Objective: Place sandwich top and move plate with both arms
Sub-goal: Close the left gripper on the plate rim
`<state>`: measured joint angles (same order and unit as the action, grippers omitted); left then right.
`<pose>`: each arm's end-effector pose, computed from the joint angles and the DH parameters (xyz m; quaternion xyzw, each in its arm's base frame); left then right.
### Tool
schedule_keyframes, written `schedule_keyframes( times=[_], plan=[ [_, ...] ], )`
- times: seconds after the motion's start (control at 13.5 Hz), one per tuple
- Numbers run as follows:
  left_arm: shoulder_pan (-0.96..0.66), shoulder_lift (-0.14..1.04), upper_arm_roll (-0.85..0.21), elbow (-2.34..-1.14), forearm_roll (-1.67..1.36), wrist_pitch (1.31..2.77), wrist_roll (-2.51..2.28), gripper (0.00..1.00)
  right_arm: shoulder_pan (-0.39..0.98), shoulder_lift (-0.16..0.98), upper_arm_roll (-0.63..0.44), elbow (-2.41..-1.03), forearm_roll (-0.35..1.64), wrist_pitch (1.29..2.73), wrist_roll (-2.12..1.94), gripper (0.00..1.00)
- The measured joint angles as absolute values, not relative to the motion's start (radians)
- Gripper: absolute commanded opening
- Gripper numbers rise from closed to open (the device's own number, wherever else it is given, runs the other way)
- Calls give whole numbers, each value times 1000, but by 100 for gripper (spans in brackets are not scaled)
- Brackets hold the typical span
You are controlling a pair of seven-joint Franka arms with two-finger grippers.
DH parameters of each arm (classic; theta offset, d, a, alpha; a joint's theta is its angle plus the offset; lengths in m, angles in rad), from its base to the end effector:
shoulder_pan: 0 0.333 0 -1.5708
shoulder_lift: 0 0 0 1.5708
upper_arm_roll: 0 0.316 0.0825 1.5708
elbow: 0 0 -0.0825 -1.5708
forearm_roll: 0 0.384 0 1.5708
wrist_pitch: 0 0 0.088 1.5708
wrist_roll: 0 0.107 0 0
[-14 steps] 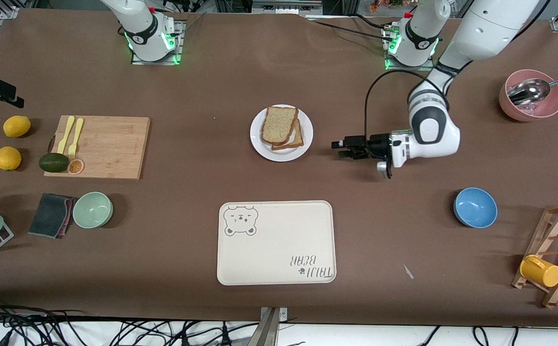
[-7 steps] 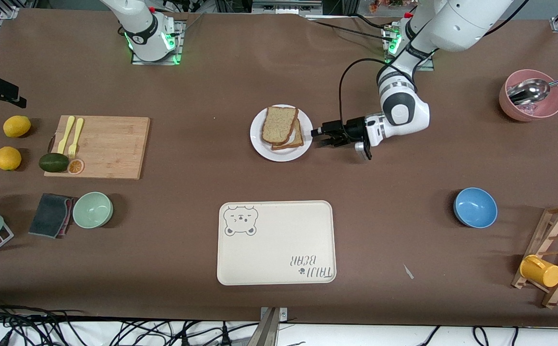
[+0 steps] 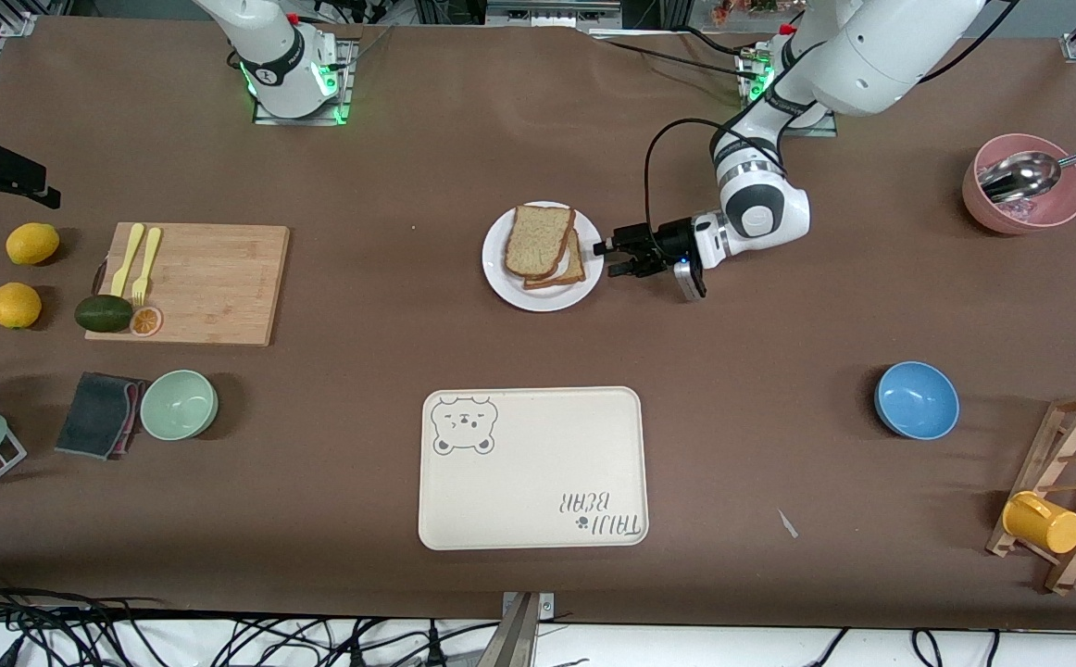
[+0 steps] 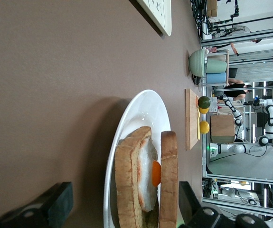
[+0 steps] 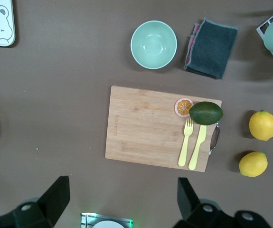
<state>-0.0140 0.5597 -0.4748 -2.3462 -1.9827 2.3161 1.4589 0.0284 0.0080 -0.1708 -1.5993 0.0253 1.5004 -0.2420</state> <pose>0.3882 -0.2576 0.1058 0.8323 0.0245 0.0475 0.5517 0.5427 -0.0746 0.6011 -0.9973 -0.0499 0.0501 0.0219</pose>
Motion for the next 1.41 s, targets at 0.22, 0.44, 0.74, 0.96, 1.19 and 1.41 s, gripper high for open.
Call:
schedule_keyframes(
  times=[0.22,0.44,0.74,0.96,1.19,1.41],
  plan=[
    [-50,560,-475,-2346,-2036,2316,1500,89,28,8,-172,-1599,25,1493,-241,100],
    [-53,560,-474,-2346,-2038,2317,1504,78,28,8,-171,-1599,25,1482,-241,100],
    [-52,571,-473,-2346,-2038,2318,1529,66,28,8,-171,-1599,30,1480,-241,100],
    [-49,582,-471,-2346,-2038,2319,1560,56,28,8,-171,-1599,32,1479,-241,100],
    [-49,586,-470,-2346,-2038,2319,1566,50,28,8,-171,-1599,32,1479,-241,100],
    [-49,587,-470,-2346,-2038,2319,1568,44,28,8,-170,-1599,32,1475,-241,100]
  ],
)
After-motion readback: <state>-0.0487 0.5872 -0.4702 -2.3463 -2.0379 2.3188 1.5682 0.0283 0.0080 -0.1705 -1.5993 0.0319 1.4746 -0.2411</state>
